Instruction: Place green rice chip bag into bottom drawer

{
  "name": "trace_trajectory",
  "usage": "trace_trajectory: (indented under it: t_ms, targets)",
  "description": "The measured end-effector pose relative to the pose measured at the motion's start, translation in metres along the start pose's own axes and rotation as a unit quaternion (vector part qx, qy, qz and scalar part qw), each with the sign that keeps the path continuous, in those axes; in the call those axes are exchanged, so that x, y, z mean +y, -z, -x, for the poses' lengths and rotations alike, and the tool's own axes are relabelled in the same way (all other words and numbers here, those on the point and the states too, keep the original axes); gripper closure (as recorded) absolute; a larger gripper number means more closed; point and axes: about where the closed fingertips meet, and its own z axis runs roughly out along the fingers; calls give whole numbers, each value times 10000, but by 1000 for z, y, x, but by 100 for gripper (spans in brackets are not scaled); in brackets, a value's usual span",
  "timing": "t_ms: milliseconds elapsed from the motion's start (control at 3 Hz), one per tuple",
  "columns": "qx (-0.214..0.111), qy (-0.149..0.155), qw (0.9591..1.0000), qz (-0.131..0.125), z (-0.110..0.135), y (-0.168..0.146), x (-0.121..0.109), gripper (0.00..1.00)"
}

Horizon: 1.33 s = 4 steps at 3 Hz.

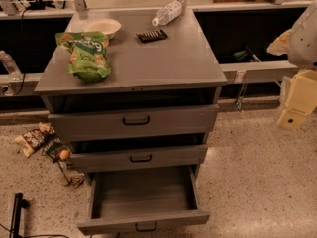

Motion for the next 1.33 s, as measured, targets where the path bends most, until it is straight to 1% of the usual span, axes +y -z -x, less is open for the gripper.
trace_trajectory:
  t_ms: [333,667,1000,1333]
  targets:
    - [-17,-6,10000,-1,0,0,0,0]
    - [-741,-251,9969,-22,21,-8,-16,0]
    - [-2621,-579,9632,-149,106,-13,-94,0]
    - [-3557,-657,9322,-66,183,-8,-137,0]
